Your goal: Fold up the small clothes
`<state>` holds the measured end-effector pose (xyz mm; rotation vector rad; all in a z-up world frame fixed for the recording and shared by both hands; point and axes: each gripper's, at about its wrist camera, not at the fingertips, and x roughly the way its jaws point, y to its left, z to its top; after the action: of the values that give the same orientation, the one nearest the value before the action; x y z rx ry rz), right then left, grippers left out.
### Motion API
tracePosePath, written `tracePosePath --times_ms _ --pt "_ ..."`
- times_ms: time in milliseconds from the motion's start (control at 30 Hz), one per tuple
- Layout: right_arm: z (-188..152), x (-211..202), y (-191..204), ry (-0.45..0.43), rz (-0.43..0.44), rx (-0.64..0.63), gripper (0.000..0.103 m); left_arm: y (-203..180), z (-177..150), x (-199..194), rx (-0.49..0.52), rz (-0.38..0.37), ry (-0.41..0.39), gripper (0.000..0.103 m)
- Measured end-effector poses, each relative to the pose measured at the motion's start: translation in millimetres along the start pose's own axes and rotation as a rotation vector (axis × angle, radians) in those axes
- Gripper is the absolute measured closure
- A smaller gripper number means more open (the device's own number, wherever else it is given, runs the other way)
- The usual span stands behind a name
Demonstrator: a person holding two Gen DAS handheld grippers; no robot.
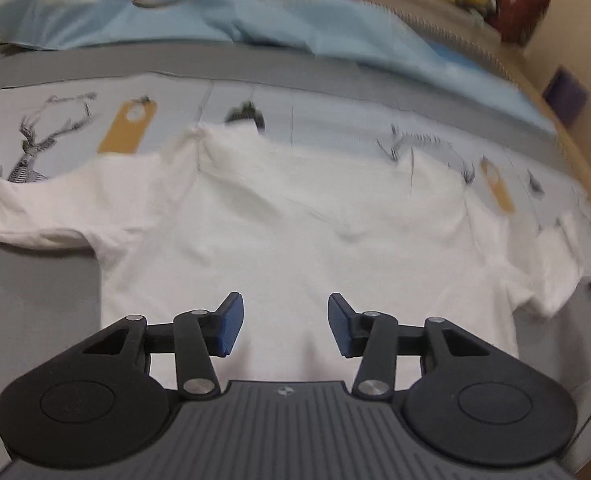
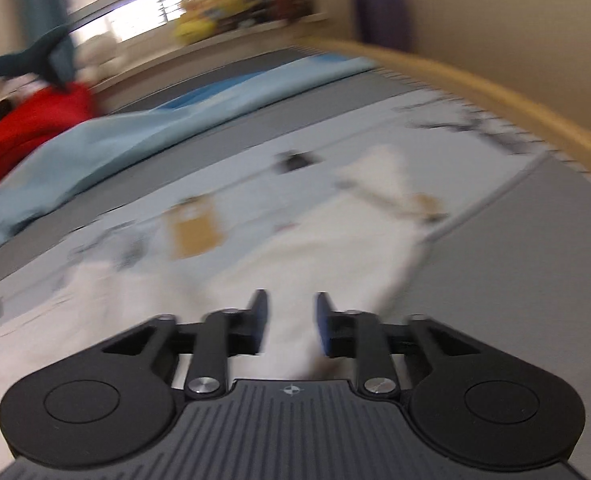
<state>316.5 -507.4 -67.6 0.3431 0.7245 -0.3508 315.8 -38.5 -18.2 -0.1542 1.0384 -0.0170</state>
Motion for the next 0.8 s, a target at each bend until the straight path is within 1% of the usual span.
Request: tracePosePath --times_ms 33,133,167,233,267,300,367,467,600,700,733,767,800 --pt "2 3 -12 -0.02 -0.026 0.013 0.096 -6 2 6 0.014 0.0 -0.002 0.052" --pt "12 17 -42 -0.063 -0.058 0.056 0.096 -14 7 14 0.051 0.028 -0.03 0.052" --pt "14 21 -48 -0.071 -0.057 0.063 0.094 -15 8 15 0.055 0.034 -0.034 0.052" --pt "20 33 -54 -0.087 -0.05 0.077 0.093 -17 11 23 0.052 0.027 -0.013 0.052" --pt "22 39 -53 -0.09 -0.05 0.077 0.086 -17 10 25 0.049 0.015 -0.003 0.052" --pt "24 45 -51 -0.093 -0.055 0.069 0.075 -18 10 27 0.052 0.007 0.003 0.052" --pt "26 66 -46 -0.098 -0.063 0.027 0.066 -20 11 30 0.074 0.013 0.011 0.052" --pt "28 92 -44 -0.088 -0.09 -0.015 0.064 -16 12 36 0.084 0.031 0.02 0.052" --pt "33 121 -45 -0.066 -0.122 0.0 0.064 -6 14 41 0.066 0.035 0.043 0.052" --pt "33 134 -40 -0.057 -0.111 -0.017 0.065 0 16 41 0.076 0.038 0.048 0.052" --pt "33 137 -37 -0.057 -0.128 -0.029 0.069 3 16 41 0.077 0.041 0.05 0.052" --pt "33 136 -33 -0.062 -0.154 -0.039 0.087 5 17 41 0.074 0.044 0.052 0.052" --pt "34 134 -29 -0.071 -0.187 -0.043 0.096 8 18 41 0.066 0.045 0.053 0.052"
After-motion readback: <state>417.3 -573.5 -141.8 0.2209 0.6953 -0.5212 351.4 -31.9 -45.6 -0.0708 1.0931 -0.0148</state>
